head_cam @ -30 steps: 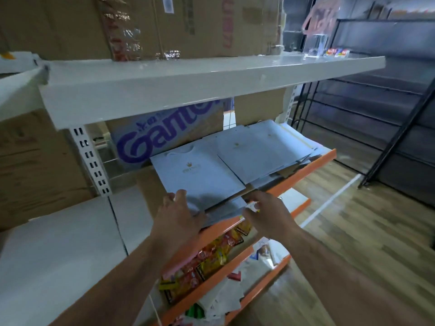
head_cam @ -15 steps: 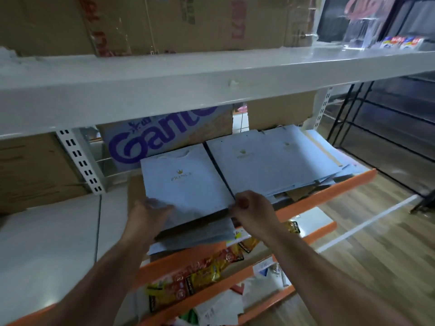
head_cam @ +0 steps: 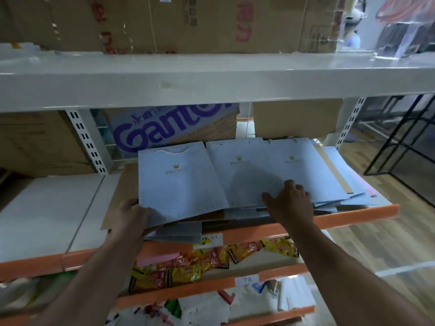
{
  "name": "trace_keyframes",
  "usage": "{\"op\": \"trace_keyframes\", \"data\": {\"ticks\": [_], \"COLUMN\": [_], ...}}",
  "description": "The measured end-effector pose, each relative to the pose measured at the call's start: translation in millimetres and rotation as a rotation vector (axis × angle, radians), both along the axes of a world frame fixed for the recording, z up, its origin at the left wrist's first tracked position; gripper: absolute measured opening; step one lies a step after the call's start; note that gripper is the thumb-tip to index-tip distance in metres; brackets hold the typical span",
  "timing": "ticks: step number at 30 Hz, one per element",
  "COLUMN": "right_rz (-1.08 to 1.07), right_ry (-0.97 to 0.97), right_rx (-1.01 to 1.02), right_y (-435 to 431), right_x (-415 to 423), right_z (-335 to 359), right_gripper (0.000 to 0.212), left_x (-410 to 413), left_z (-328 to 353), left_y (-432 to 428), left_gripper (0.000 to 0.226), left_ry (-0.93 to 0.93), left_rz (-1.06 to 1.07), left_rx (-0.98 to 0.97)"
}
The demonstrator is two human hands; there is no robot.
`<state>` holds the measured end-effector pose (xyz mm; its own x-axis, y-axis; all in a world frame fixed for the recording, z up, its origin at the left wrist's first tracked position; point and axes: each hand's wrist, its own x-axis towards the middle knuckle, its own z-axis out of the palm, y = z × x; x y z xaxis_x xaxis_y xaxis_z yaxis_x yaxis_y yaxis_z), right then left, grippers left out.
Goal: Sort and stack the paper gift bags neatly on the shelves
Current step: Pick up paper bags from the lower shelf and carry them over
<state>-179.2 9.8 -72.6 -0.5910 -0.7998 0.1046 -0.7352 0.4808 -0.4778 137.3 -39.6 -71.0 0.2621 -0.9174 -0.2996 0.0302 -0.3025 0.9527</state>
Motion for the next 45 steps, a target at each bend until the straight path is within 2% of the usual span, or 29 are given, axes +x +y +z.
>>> {"op": "trace_keyframes", "data": {"ticks": [5,11,13,16,21,23,25,27,31,34,37,45], "right_rz": [0.039,0.065,0.067,0.05,0.034,0.026,-0.01,-0.027,-0.016,0.018,0.067,0.168], "right_ry": [0.015,-0.069,-0.123,-0.194,-0.341,-0.517,-0.799,-0.958,-0.963,-1.013,-1.048,-1.085], "right_rx": [0.116,0.151,0.161,0.184,0.197,0.093,-0.09,-0.24,-0.361,-0.389,-0.412,-0.358], "right_y": [-10.8,-20.6,-22.6,-24.3,-26.7,-26.7,-21.7,-13.2,-0.3,5.7,10.8,15.0], "right_x": [-8.5,-14.5,-17.2,-20.8,-23.8,-22.6,-18.8,-15.4,-12.8,-5.7,9.3,75.6], "right_z": [-5.8,-5.8,-5.4,-1.6,13.2,14.9,18.8,23.3,26.5,20.9,15.5,4.5], "right_gripper": [0.075,0.087,0.088,0.078,0.042,0.025,0.007,0.01,0.017,0.019,0.01,0.013], "left_x": [-10.4,-15.8,-16.1,-14.3,-12.2,-11.7,-9.1,-5.8,5.5,18.5,31.1,88.8], "left_z": [-3.2,4.2,1.9,-1.0,3.1,5.5,8.1,11.9,19.6,20.1,20.6,18.2], "left_y": [2.2,1.9,-1.6,-7.0,-9.4,-9.0,-7.1,-2.0,15.3,29.8,47.4,96.1], "left_gripper": [0.039,0.025,0.028,0.025,0.026,0.03,0.034,0.035,0.033,0.033,0.033,0.029], "left_ry": [-0.054,-0.061,-0.078,-0.111,-0.086,-0.042,-0.008,0.026,0.075,0.102,0.134,0.147], "left_rz": [-0.008,-0.045,-0.054,-0.052,-0.041,-0.035,-0.033,-0.029,0.002,0.062,0.129,0.264], "left_rx": [0.012,0.027,0.037,0.045,0.071,0.082,0.09,0.085,0.06,0.041,0.02,0.018]}}
